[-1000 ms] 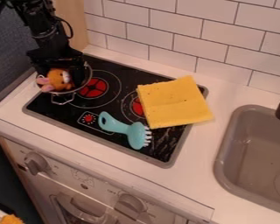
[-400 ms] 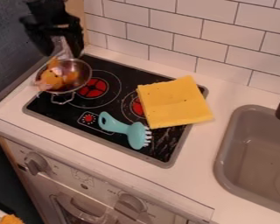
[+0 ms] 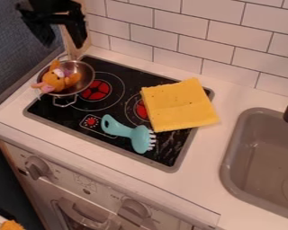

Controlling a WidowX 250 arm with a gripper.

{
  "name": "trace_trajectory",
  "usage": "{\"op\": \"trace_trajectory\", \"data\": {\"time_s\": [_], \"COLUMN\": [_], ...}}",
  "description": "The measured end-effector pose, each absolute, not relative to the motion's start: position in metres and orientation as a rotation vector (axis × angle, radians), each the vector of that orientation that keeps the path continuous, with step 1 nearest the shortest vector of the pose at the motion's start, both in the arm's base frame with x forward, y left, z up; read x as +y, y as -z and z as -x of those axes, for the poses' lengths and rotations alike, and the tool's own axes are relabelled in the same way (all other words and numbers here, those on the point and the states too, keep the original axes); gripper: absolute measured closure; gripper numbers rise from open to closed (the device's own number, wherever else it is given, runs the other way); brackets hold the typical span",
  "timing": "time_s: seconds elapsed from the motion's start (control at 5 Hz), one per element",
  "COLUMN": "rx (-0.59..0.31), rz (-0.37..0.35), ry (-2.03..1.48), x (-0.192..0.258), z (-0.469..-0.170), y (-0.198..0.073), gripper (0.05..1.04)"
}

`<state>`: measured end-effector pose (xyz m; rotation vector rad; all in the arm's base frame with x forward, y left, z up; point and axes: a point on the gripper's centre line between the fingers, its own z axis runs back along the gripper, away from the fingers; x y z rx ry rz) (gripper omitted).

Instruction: Put a rabbit toy inside of a silver bowl

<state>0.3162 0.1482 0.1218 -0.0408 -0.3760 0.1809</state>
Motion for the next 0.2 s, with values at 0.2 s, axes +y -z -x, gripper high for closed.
{"op": "trace_trajectory", "data": {"time_s": [0.2], "rx": [-0.379], "rz": [0.038], "ry": [-0.176], "x": [0.1483], "z": [-0.3164], "y": [-0.1225], "gripper": [0.083]}}
